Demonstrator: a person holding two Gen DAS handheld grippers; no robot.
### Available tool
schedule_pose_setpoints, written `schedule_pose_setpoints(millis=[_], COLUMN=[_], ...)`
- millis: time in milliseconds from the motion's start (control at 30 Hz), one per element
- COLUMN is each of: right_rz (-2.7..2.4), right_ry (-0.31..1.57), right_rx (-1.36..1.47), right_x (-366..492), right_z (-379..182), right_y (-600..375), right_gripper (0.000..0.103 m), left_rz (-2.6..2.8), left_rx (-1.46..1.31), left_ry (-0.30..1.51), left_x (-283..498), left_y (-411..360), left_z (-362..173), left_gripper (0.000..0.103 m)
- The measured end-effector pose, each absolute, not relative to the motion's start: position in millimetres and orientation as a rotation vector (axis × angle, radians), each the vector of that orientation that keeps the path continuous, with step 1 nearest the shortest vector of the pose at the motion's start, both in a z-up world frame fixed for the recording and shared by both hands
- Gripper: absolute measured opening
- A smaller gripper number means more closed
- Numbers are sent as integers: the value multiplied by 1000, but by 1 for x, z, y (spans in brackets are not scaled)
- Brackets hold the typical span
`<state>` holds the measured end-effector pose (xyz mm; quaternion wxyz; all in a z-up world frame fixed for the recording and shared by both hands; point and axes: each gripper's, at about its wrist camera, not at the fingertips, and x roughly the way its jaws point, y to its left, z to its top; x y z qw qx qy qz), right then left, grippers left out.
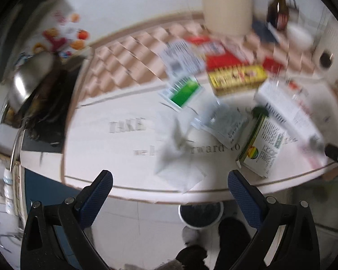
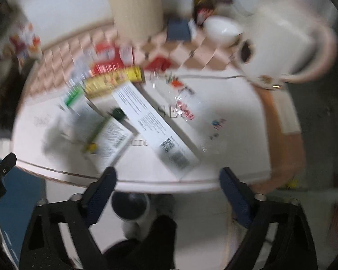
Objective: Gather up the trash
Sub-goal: 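Grasp the green-and-white medicine box with the left tool while the right tool grasps the white Doctor box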
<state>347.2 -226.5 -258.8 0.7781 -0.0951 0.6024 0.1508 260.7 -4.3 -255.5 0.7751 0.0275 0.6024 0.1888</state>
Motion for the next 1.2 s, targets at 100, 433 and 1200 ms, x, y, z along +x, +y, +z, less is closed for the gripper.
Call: schedule_pose_setpoints(millis=[100, 433, 1200], right_rz=[372, 456, 304], right_ry=[1345, 1450, 1464], right_rx=[-324, -329, -198], right_x=[378, 402, 376], right_z=[-307, -366, -361], right_y=[-206, -203, -268], right_gripper=[83, 57, 54], left_rz=[428, 208, 124], left_rx=[93, 18, 68], left_ry=[1381, 1468, 1417], left_x=[282, 321, 313], left_y=[-13, -55, -82], left_z=[-292, -315, -327], left_gripper=[103, 103, 68])
